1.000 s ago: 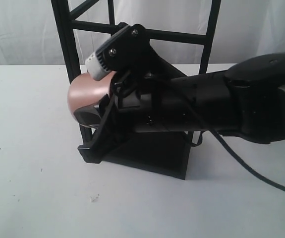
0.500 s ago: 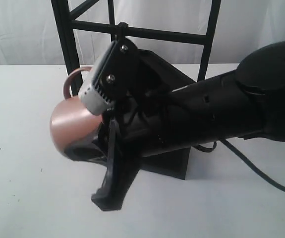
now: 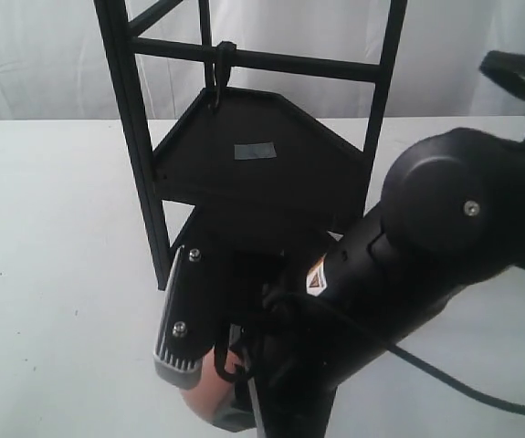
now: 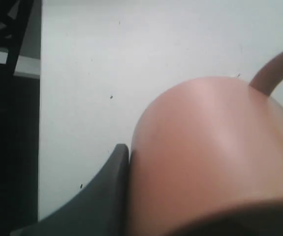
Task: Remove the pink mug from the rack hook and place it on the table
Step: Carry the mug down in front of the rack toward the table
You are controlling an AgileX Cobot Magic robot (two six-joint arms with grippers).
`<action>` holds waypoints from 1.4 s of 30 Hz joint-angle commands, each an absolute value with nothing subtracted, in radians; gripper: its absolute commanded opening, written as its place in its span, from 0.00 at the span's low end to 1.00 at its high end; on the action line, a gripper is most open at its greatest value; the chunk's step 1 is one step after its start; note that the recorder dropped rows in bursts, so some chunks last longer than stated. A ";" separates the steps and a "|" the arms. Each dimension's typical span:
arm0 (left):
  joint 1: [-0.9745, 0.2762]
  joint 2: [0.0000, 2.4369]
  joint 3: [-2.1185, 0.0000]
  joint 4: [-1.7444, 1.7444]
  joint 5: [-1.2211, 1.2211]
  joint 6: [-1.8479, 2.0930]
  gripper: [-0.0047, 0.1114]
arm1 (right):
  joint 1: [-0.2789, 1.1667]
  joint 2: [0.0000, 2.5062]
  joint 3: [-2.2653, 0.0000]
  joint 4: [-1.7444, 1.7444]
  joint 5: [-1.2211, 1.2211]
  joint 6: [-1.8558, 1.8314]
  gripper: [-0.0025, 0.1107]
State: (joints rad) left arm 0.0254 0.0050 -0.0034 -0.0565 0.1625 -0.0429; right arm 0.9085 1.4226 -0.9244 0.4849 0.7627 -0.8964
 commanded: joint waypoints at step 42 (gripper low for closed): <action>0.027 0.000 0.000 -0.057 0.158 -0.046 0.04 | 0.986 1.800 -1.207 0.112 0.934 -0.577 0.02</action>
State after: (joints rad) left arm 0.0254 0.0050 -0.0034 -0.0565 0.1625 -0.0429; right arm 0.9860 1.8031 -1.1989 0.1355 0.9406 -0.5942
